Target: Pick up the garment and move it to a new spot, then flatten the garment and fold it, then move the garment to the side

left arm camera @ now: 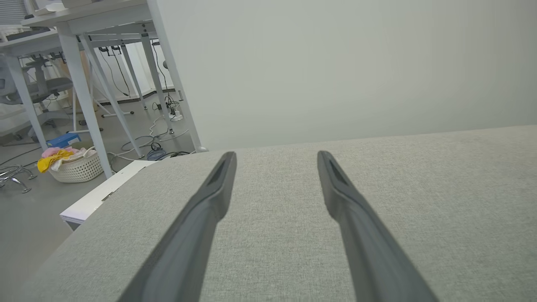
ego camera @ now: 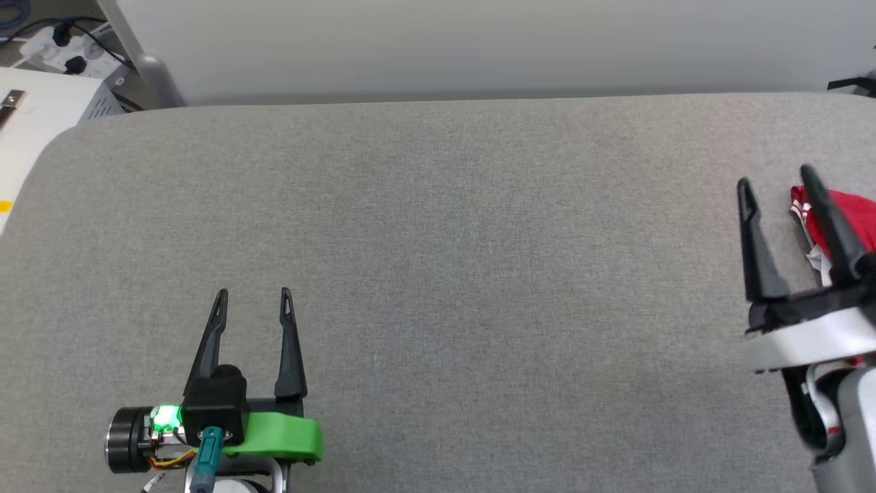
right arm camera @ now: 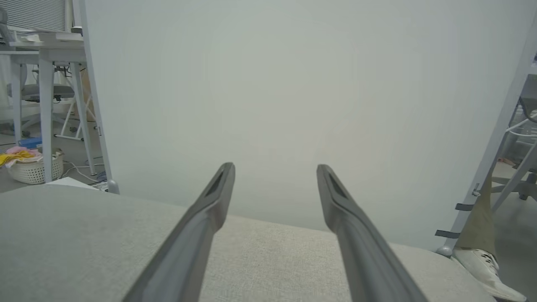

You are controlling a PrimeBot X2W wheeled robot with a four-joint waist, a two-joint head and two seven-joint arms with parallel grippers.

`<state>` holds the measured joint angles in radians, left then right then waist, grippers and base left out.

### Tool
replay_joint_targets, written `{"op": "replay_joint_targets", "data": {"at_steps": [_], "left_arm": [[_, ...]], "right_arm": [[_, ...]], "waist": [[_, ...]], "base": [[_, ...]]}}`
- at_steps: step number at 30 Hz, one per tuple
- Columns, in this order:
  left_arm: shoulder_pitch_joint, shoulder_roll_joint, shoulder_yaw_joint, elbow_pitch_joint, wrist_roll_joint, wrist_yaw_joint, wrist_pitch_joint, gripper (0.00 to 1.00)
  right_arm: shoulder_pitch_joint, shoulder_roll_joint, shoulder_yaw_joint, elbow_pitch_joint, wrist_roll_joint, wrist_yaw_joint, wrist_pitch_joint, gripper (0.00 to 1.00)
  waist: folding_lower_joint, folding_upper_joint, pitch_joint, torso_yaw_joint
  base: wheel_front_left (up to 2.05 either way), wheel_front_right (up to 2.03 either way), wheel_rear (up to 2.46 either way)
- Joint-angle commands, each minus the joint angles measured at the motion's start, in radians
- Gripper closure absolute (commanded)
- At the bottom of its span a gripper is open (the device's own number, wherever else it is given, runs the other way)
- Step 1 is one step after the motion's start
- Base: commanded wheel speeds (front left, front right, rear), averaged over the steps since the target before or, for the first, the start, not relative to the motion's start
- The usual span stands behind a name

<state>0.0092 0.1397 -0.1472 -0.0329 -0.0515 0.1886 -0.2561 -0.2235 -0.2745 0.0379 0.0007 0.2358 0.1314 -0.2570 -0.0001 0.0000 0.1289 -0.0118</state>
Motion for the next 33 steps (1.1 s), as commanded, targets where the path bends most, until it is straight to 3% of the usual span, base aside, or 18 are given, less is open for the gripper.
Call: {"op": "replay_joint_targets", "data": {"at_steps": [1,13,26,27,33], "left_arm": [[0.015,-0.005,0.006,0.008,-0.006,-0.008,-0.006,0.0],[0.047,-0.022,0.025,0.037,-0.006,-0.044,-0.006,0.0],[0.078,-0.038,0.035,0.039,0.003,-0.074,-0.006,0.0],[0.063,-0.035,0.03,0.04,0.0,-0.07,0.0,1.0],[0.059,-0.037,0.032,0.04,0.002,-0.074,0.01,1.0]], "right_arm": [[0.037,0.013,0.01,0.002,-0.008,-0.001,-0.005,0.0],[0.231,0.104,-0.027,0.01,-0.006,-0.001,-0.005,0.0],[0.323,0.141,-0.045,-0.037,0.0,-0.001,-0.005,0.0],[0.314,0.141,-0.043,-0.031,-0.003,0.0,0.0,1.0],[0.312,0.144,-0.041,-0.029,-0.011,0.0,0.01,1.0]], "waist": [[0.0001,0.0,-0.03,0.023],[0.0001,0.0,-0.064,0.031],[0.0001,0.0,-0.083,0.032],[0.0001,0.0,-0.083,0.032],[0.0001,0.0,-0.085,0.031]], "base": [[0.0,0.0,0.0],[0.0,0.0,0.0],[0.0,0.0,0.0],[0.0,0.0,0.0],[0.0,0.0,0.0]]}}
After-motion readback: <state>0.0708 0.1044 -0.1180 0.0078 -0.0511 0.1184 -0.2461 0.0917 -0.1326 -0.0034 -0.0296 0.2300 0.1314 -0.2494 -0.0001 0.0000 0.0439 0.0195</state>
